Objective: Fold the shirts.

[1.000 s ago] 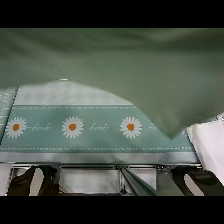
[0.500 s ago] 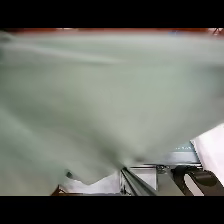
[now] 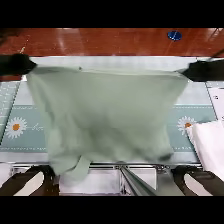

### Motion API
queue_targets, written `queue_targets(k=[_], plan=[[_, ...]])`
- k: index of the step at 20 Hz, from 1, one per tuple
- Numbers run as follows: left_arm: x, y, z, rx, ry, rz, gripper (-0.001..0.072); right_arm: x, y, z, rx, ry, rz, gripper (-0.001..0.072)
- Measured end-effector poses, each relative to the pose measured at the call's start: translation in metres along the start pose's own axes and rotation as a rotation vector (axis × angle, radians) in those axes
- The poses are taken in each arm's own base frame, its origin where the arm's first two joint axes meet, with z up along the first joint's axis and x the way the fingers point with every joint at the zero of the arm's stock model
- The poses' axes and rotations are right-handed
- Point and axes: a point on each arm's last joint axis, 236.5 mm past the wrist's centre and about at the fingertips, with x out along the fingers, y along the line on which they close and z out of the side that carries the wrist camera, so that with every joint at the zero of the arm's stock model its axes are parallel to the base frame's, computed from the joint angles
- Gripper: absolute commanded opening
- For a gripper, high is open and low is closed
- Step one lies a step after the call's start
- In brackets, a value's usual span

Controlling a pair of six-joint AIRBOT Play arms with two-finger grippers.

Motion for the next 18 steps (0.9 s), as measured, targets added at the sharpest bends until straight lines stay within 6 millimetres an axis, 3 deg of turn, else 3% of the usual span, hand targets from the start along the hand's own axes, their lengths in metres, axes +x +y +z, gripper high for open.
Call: queue_targets(k=[3, 6, 7, 8, 9, 10, 12, 14, 16, 18], plan=[[0.071, 0.016, 0.003, -0.076, 0.085, -0.029, 0.0017, 0.066, -0.026, 0.015, 0.09, 0.053, 0.035, 0.002], [0.126, 0.022, 0.016, -0.143, 0.114, -0.079, 0.0022, 0.109, -0.051, 0.039, 0.162, 0.048, 0.052, 0.0021], [0.139, 0.022, 0.021, -0.163, 0.116, -0.096, 0.0087, 0.12, -0.059, 0.048, 0.186, 0.041, 0.056, 0.0051], [0.151, 0.021, 0.028, -0.182, 0.11, -0.115, 0.0256, 0.128, -0.066, 0.058, 0.213, 0.03, 0.06, 0.0237], [0.161, 0.022, 0.033, -0.197, 0.105, -0.126, 0.0512, 0.135, -0.077, 0.068, 0.236, 0.012, 0.056, 0.0423], [0.168, 0.021, 0.035, -0.223, 0.11, -0.143, 0.0509, 0.139, -0.083, 0.075, 0.272, 0.0, 0.066, 0.0418], [0.171, 0.019, 0.043, -0.251, 0.112, -0.174, 0.0509, 0.136, -0.093, 0.09, 0.33, -0.023, 0.095, 0.0417], [0.16, 0.038, 0.05, -0.258, 0.125, -0.156, 0.0509, 0.119, -0.114, 0.093, 0.365, -0.016, 0.088, 0.0416], [0.141, 0.069, 0.034, -0.281, 0.213, -0.116, 0.0509, 0.095, -0.143, 0.072, 0.364, 0.059, 0.034, 0.0411], [0.122, 0.095, -0.005, -0.338, 0.351, -0.097, 0.0509, 0.075, -0.174, 0.033, 0.38, 0.158, -0.057, 0.0409]])
